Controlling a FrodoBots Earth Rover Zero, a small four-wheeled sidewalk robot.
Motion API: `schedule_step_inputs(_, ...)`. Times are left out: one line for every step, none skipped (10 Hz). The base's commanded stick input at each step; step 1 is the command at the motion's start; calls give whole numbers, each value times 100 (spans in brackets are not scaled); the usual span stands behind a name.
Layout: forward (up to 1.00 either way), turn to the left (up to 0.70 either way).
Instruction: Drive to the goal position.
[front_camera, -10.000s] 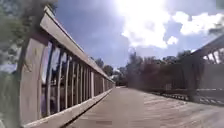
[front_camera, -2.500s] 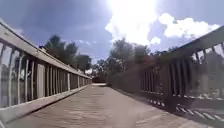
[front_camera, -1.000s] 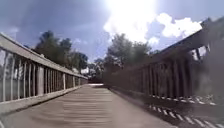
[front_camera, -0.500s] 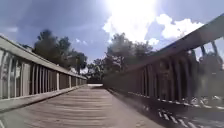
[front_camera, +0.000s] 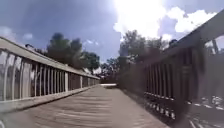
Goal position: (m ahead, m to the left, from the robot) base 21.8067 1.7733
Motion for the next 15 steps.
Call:
schedule_step_inputs(85, 0)
schedule_step_inputs(85, 0)
schedule_step_inputs(85, 0)
schedule_step_inputs(85, 0)
schedule_step_inputs(85, 0)
schedule_step_inputs(85, 0)
schedule_step_inputs(85, 0)
schedule_step_inputs(85, 0)
schedule_step_inputs(85, 0)
schedule_step_inputs(85, 0)
schedule_step_inputs(85, 0)
schedule_step_inputs(85, 0)
schedule_step_inputs(85, 0)
schedule_step_inputs(85, 0)
schedule_step_inputs(85, 0)
